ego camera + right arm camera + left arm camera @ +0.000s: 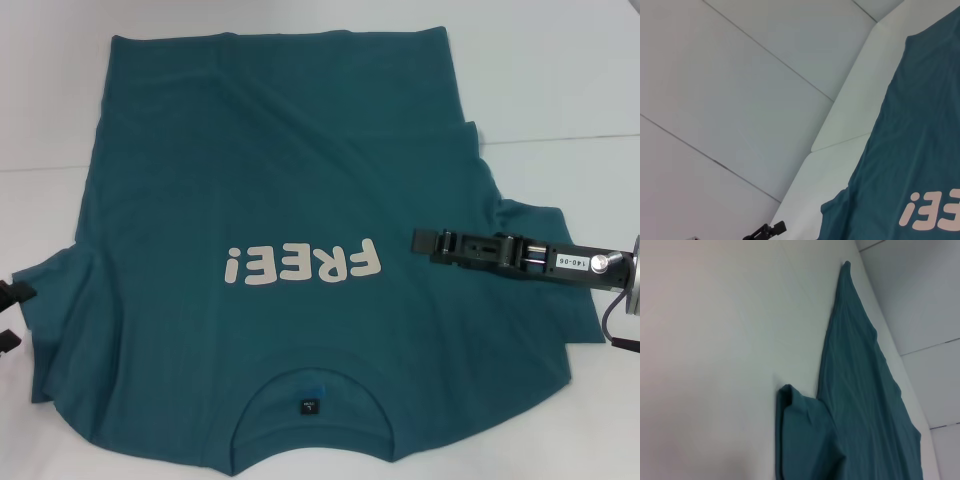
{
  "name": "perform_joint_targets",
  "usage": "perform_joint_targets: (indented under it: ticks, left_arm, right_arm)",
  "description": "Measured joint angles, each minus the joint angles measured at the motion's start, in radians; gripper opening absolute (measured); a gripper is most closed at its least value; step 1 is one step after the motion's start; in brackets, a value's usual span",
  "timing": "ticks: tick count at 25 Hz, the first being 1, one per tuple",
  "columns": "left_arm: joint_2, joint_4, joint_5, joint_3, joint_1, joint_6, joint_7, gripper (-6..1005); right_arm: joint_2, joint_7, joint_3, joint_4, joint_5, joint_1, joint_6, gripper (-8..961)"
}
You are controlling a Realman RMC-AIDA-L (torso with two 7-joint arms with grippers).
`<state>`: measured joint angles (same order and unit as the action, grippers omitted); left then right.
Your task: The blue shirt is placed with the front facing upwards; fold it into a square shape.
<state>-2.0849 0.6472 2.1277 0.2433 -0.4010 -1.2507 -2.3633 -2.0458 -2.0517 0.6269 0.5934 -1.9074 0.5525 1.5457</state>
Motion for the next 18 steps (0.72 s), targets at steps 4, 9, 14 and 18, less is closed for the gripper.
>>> perform_joint_targets:
  ticks: [4,9,14,18]
  left_arm:
    - [-0.003,-0.01,-0.005,0.007,-0.006,0.012,0.048,873]
    - [-0.003,-0.028,-0.005,0.007,-0.013,0.024,0.094,872]
    - [-0.003,-0.031,-0.003,0.009,-0.016,0.035,0.109,872]
    - [-0.003,-0.032,-0.002,0.015,-0.017,0.037,0.114,873]
  right_arm:
    - [0.0,0.002,-0.001,0.0,0.0,0.0,-0.003,916]
    - [-0.001,0.005,-0.004,0.0,-0.001,0.0,-0.003,916]
    - [-0.001,0.006,-0.004,0.0,-0.001,0.0,-0.003,916]
    - [-0.001,0.006,-0.004,0.0,-0.001,-0.004,-0.003,916]
